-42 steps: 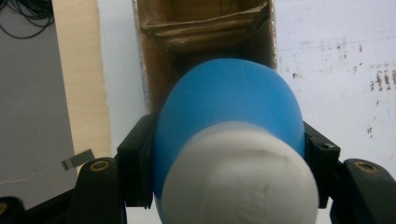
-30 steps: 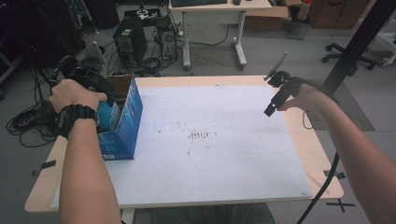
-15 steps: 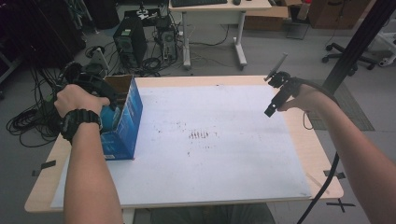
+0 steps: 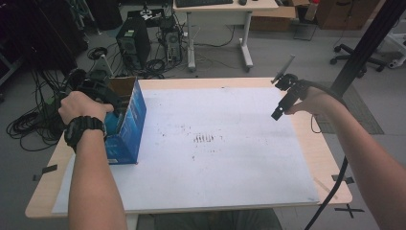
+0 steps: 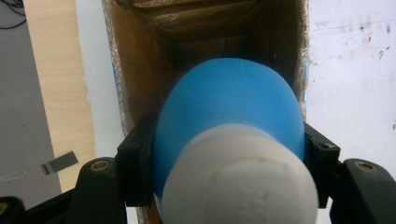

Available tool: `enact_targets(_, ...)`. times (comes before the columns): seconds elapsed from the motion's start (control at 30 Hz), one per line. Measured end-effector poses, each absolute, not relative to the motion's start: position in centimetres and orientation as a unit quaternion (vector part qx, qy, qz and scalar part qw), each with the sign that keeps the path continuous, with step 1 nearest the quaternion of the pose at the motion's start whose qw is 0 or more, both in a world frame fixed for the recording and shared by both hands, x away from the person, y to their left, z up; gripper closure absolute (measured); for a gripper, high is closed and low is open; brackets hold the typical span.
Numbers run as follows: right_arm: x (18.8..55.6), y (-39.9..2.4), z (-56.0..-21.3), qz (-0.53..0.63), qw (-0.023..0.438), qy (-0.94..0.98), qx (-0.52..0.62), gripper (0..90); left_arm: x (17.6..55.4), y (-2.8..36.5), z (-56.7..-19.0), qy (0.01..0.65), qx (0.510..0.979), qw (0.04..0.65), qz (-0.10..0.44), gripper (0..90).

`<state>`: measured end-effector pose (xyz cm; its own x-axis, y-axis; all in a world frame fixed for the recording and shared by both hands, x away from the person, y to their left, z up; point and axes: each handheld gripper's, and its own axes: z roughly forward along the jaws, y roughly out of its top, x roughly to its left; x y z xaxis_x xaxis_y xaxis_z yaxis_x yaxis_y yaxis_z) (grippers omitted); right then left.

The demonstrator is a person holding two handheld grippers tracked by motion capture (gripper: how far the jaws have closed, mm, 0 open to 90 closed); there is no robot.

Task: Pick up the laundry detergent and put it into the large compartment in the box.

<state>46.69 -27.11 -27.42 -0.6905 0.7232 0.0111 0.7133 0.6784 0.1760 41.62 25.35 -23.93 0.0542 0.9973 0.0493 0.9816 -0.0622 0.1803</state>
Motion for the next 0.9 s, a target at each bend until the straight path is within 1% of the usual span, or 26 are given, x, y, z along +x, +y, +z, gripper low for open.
enact_targets(0.9, 46.8, -27.2, -27.7, 0.082, 0.027, 0.916, 0.393, 14.7, 41.9, 25.4, -25.8, 0.684, 0.725, 0.036, 0.074, 36.9)
